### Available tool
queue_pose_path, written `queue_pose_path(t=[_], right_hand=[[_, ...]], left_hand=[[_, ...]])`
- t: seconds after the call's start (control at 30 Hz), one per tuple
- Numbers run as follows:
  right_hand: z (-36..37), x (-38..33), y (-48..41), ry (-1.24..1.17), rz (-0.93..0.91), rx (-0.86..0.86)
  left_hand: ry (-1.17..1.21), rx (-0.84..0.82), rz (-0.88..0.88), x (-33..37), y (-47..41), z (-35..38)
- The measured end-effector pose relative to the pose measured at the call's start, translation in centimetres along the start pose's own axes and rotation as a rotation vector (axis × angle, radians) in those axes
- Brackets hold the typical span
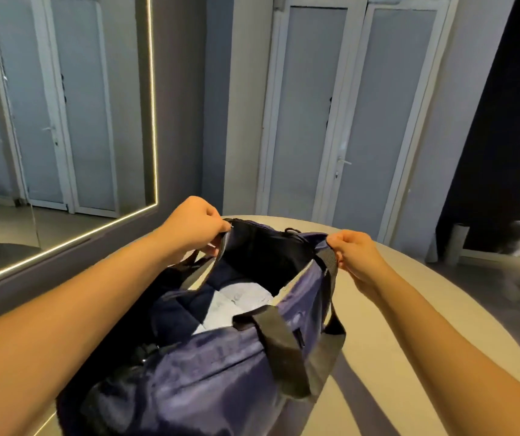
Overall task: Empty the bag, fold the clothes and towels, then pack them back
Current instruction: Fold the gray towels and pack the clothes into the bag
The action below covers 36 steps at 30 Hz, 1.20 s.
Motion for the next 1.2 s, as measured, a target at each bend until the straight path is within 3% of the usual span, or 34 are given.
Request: queue_pose_path(t=[0.17,0.27,0.37,0.5,0.6,0.77,0.93,1.0,1.1,1.2], right_hand=[[0.5,0.5,-1.0,0.211,-0.038,0.089],[-1.4,0.1,2.6,0.545,-0.198,0.188],[-3.2,0.4,7.1,0.924,-0.228,0.145],[-3.3,1.1,9.1,1.110,-0.297,0.107],[-2.5,1.3,9.2,1.058,-0.186,-0.084],[-2.1,-0.1,7.5,0.552,-0.068,-0.193],[-0.7,-3.2,5.7,0.255,-0.059,-0.356],[0.8,-2.2,5.2,0.315,-0.039,-0.384],[3.1,1.2,4.0,0.626,-0.139,-0.331],[3.8,2.7,3.4,0.646,-0.105,-0.243]], left_hand=[[0.099,-0.107,-0.176,0.6,1.5,1.6],[0.139,-0.163,-0.283,0.2,2.1,2.5],[0.130,-0.239,-0.300,-0.2,2.8,3.3],[0.133,-0.231,-0.290,-0.4,3.8,4.2],[0.176,-0.179,-0.314,-0.4,4.1,3.8],[0.315,-0.132,-0.351,-1.2,4.7,2.3],[0.463,0.125,-0.398,-0.8,1.9,-0.4],[0.419,0.182,-0.343,-1.3,0.8,-1.1],[0.213,0.187,-0.239,-2.9,0.2,-1.3],[-0.097,0.170,-0.164,-4.8,-0.2,-2.1]])
Point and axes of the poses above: each hand's wrist, its own y-axis away from the middle knuckle, its own z-axis out of the palm, x = y × z, the point moved 2 cm from there along -y, towards the middle knuckle, and after that the axes turned 14 degrees about x, right-handed, at the moved point
